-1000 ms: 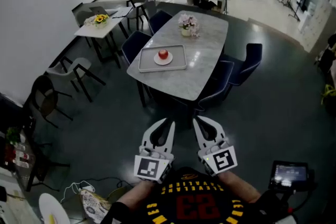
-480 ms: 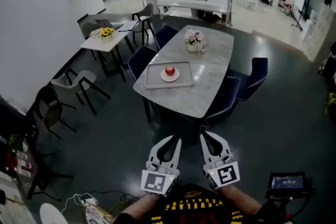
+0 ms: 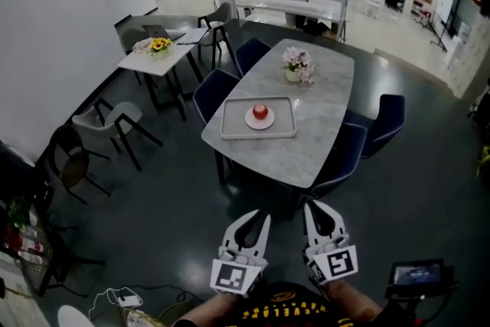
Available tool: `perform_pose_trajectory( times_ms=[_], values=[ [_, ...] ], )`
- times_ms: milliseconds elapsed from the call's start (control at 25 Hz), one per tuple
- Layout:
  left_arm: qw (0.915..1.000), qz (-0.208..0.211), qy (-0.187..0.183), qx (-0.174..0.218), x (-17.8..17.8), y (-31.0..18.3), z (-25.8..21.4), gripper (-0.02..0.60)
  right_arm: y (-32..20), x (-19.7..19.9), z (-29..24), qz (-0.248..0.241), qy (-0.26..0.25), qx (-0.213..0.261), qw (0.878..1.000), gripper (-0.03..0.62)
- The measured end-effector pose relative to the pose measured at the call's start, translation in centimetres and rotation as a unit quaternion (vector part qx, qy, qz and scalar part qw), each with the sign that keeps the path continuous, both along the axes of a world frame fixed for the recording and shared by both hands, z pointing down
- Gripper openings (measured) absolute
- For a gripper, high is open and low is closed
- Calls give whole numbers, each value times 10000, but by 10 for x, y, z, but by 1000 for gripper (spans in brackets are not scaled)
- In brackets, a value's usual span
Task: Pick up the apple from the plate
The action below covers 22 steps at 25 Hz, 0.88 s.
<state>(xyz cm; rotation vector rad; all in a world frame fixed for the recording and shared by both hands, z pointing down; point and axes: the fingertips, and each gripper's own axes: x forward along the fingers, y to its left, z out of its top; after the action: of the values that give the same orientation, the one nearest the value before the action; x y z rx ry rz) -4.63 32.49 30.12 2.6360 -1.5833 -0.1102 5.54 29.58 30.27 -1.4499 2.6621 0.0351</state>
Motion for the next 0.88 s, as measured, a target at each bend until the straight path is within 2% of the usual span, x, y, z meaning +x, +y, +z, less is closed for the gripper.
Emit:
perform_pose_trajectory(
  times_ms=[240, 440, 680, 880],
  values=[
    [9999, 82, 132, -36, -30, -31, 1, 55, -31, -30, 1, 66, 246, -108, 9996, 6],
    [9989, 211, 347, -231, -51, -50, 13, 55, -50, -57, 11, 106, 354, -292, 9989, 6],
    [9971, 436, 469, -421, -66, -73, 25, 55, -71, -80, 25, 184, 499, -513, 9973, 6],
    [9962, 424, 496, -574, -73, -94, 30, 55, -91, -86, 38, 133, 443, -785, 9958, 6]
  ],
)
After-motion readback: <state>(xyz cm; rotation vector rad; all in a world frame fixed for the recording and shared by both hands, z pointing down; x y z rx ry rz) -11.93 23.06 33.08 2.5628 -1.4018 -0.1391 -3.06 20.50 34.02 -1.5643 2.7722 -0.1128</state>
